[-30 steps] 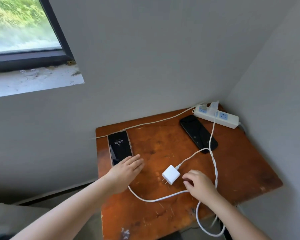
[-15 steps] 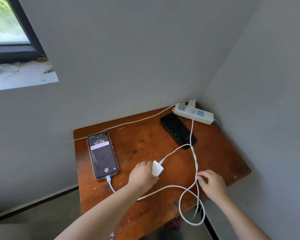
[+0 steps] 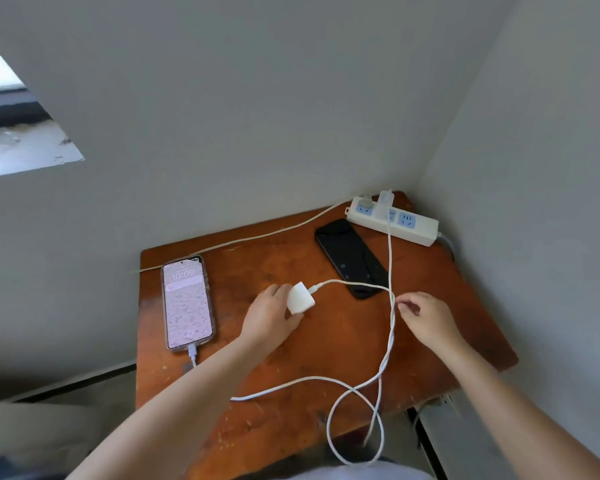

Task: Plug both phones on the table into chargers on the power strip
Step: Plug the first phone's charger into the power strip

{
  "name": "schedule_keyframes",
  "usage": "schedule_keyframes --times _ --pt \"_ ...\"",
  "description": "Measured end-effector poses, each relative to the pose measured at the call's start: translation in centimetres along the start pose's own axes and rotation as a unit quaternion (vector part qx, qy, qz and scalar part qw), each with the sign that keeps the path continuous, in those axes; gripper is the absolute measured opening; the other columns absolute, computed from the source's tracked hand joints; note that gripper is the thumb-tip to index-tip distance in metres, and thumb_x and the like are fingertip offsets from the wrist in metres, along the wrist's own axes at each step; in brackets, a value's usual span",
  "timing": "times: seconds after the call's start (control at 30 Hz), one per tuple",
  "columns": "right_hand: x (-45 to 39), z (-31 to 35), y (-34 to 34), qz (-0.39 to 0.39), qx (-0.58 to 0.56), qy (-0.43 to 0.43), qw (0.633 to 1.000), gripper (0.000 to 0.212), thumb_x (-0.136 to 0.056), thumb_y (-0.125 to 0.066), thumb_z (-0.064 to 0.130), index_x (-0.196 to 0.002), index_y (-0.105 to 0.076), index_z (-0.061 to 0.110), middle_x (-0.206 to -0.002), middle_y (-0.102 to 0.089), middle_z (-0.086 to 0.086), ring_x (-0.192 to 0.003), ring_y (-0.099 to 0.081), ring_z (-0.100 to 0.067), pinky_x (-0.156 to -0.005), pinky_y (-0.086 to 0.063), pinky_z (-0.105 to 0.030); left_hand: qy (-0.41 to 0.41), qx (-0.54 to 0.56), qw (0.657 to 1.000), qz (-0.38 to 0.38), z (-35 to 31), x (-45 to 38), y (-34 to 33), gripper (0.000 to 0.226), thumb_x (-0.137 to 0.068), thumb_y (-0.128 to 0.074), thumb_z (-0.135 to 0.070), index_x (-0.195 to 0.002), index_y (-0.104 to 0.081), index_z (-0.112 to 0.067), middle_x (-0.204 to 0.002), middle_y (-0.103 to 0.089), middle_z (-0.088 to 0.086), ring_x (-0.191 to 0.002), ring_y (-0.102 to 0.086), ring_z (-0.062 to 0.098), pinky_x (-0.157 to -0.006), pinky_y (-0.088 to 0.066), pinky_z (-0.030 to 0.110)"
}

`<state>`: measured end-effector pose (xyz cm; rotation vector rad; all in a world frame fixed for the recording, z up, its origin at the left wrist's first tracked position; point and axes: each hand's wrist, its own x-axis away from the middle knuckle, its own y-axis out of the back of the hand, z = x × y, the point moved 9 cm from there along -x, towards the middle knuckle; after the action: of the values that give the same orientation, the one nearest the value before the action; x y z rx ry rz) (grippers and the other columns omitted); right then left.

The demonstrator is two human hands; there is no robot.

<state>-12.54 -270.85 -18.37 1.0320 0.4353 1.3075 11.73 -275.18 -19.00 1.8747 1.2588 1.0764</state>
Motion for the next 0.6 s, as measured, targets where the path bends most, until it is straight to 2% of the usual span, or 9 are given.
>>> schedule_keyframes --times 0.13,0.23,0.33,0.43,0.5,0.6 --pt "-2.7 -1.2 1.7 -0.002 -0.052 0.005 0.999 0.03 -0.096 -0.046 0.009 -0.124 -0.056 0.005 -0.126 -0.06 -0.013 -0.114 -0.056 -0.024 -0.088 -0.04 -0.022 0.005 0.043 0.997 -0.06 -3.6 -2.6 1.8 0.056 -0.085 -0.064 -0.02 -0.135 -0.039 -0.014 -0.142 -0.044 0.005 -0.13 -0.041 0.023 -0.103 -0.041 0.034" --pt "-4.1 -2.2 1.9 0.029 -0.069 0.009 0.997 0.032 -0.097 -0.044 0.011 -0.128 -0.052 0.007 -0.13 -0.057 -0.012 -0.117 -0.054 -0.023 -0.089 -0.038 -0.021 0.004 0.067 0.995 -0.078 -6.1 -4.3 1.7 0.053 -0.084 -0.065 -0.018 -0.132 -0.043 -0.012 -0.138 -0.047 0.007 -0.129 -0.04 0.023 -0.101 -0.04 0.032" --pt "-5.1 -2.6 1.7 0.066 -0.081 0.012 0.994 0.036 -0.098 -0.039 0.01 -0.134 -0.045 0.009 -0.137 -0.051 -0.012 -0.126 -0.049 -0.023 -0.104 -0.039 -0.03 0.006 0.088 0.993 -0.077 -7.8 -5.2 0.3 0.054 -0.083 -0.066 -0.017 -0.132 -0.044 -0.011 -0.137 -0.048 0.007 -0.127 -0.042 0.022 -0.101 -0.039 0.032" --pt "-5.4 -2.2 0.9 0.125 -0.139 0.008 0.982 0.038 -0.1 -0.034 0.011 -0.137 -0.042 0.012 -0.139 -0.049 -0.009 -0.128 -0.046 -0.023 -0.11 -0.037 -0.037 0.018 0.103 0.993 -0.06 -8.6 -5.4 -1.6 0.058 -0.082 -0.067 -0.015 -0.134 -0.042 -0.014 -0.141 -0.044 0.006 -0.131 -0.038 0.021 -0.106 -0.035 0.032" --pt "-5.7 -1.9 0.6 0.154 -0.175 0.0 0.972 0.038 -0.1 -0.034 0.012 -0.137 -0.042 0.015 -0.132 -0.053 -0.008 -0.118 -0.053 -0.021 -0.109 -0.039 -0.04 0.015 0.103 0.994 -0.044 -9.3 -5.4 -2.5 0.058 -0.082 -0.066 -0.013 -0.134 -0.041 -0.015 -0.143 -0.042 0.005 -0.133 -0.036 0.019 -0.108 -0.031 0.03" --pt "-6.5 -2.4 1.6 0.123 -0.193 -0.021 0.973 0.039 -0.097 -0.041 0.005 -0.134 -0.045 0.013 -0.101 -0.06 -0.001 -0.092 -0.057 -0.017 -0.097 -0.046 -0.036 0.003 0.098 0.995 -0.03 -10.4 -5.6 -3.3 0.058 -0.082 -0.066 -0.012 -0.135 -0.041 -0.015 -0.144 -0.041 0.005 -0.134 -0.034 0.019 -0.108 -0.03 0.028"
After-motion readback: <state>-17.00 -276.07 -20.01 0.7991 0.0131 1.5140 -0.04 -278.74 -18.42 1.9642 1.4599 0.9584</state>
